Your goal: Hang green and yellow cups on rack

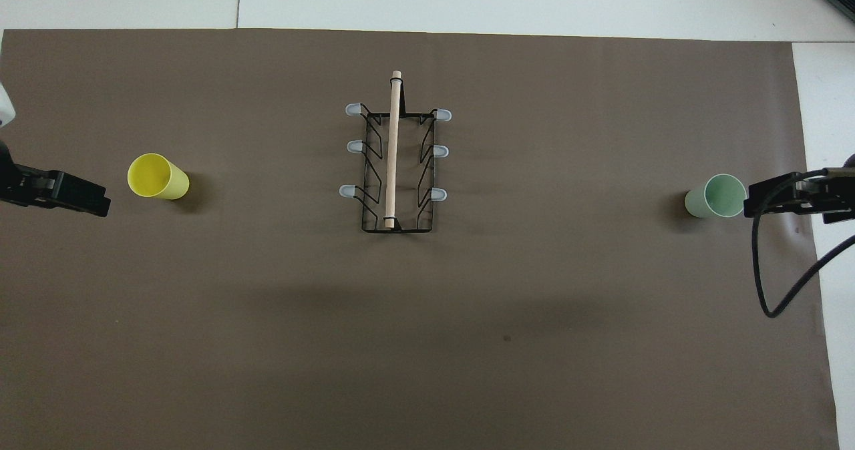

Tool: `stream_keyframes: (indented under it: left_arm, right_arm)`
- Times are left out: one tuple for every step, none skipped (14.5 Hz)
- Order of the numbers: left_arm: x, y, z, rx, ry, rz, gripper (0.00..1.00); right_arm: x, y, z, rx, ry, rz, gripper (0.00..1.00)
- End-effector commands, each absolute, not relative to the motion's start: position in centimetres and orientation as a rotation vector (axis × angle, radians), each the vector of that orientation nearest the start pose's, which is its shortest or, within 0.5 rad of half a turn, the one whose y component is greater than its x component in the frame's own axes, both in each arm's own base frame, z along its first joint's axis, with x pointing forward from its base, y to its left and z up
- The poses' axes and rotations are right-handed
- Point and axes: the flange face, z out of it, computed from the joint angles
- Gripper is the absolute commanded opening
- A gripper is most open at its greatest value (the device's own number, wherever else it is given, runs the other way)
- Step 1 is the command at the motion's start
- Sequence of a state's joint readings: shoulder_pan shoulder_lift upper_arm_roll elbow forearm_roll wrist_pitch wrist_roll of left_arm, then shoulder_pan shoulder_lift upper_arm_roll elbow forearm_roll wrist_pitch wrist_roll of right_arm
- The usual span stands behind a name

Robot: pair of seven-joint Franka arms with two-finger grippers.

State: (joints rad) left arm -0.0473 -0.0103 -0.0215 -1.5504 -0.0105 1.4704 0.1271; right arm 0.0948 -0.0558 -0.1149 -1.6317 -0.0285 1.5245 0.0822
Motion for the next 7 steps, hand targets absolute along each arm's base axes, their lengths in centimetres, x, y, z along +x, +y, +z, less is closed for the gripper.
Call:
stream_keyframes:
  left_arm:
    - [53.38, -3.75, 63.07, -3.151, 0.300, 0.096, 1.00]
    - [53.36, -3.75, 63.06, -3.151, 0.307, 0.098, 1.00]
    - [53.28, -3.82, 62.99, -3.150, 0.315, 0.103, 1.00]
    - [53.23, -3.91, 62.93, -3.150, 0.315, 0.106, 1.00]
    - [53.00, -3.90, 62.73, -3.150, 0.312, 0.111, 1.00]
    - [52.90, -3.89, 62.60, -3.150, 0.312, 0.115, 1.00]
    - [52.84, -3.89, 62.47, -3.150, 0.309, 0.120, 1.00]
  right_arm:
    - [53.20, -1.60, 62.55, -3.156, 0.167, 0.055, 1.00]
    - [53.11, -1.53, 62.57, -3.155, 0.172, 0.055, 1.00]
    - [53.05, -1.53, 62.44, -3.155, 0.172, 0.060, 1.00]
    - [52.99, -1.53, 62.50, -3.155, 0.170, 0.060, 1.00]
    - [53.00, -1.52, 62.37, -3.154, 0.160, 0.063, 1.00]
    - [52.94, -1.48, 62.31, -3.151, 0.157, 0.065, 1.00]
    - [52.85, -1.49, 62.15, -3.150, 0.157, 0.075, 1.00]
